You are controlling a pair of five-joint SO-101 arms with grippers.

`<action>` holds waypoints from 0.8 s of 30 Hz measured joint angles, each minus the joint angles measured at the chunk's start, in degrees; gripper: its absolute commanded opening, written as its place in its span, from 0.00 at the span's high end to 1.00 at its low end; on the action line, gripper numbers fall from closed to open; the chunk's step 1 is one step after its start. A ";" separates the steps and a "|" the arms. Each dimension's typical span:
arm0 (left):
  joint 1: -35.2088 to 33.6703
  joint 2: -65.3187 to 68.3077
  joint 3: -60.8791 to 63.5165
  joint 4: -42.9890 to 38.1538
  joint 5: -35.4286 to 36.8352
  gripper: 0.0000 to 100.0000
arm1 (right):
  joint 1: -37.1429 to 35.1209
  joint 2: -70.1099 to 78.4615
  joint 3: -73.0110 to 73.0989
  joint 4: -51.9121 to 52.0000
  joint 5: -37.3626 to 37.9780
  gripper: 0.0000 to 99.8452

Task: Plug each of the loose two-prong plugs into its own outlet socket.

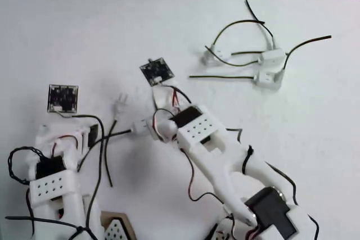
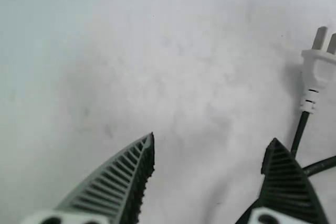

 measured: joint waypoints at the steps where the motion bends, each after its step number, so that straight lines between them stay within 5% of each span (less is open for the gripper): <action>1: 0.00 0.00 0.00 0.00 0.00 0.68 | 0.00 0.35 -0.70 0.09 0.00 0.98; 24: 0.00 0.00 0.00 0.00 0.00 0.68 | 0.26 8.88 -10.37 4.31 0.00 0.98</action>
